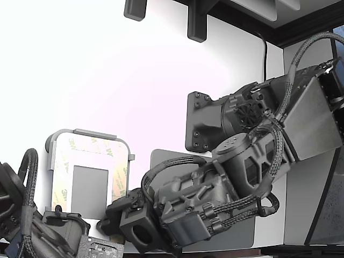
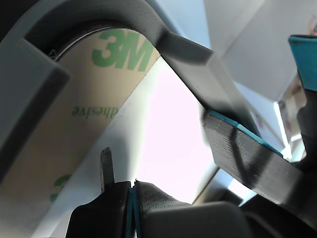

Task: Peel off protective film from adhesive tape.

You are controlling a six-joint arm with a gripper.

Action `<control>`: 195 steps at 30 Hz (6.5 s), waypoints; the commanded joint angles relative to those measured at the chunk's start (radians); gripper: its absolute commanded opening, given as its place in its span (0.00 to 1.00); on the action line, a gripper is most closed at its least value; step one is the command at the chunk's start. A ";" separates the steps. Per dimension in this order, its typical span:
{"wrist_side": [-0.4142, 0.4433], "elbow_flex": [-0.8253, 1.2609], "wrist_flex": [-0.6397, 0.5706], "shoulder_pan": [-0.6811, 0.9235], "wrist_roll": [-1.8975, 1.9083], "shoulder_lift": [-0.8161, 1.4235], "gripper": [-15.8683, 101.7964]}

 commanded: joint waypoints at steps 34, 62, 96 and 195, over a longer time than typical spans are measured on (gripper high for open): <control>-0.002 -0.026 0.018 -0.008 -0.011 0.023 0.04; -0.005 -0.060 0.011 -0.008 -0.009 -0.008 0.04; -0.008 -0.043 0.006 0.008 0.031 0.005 0.04; -0.015 -0.043 -0.003 0.008 0.055 0.011 0.05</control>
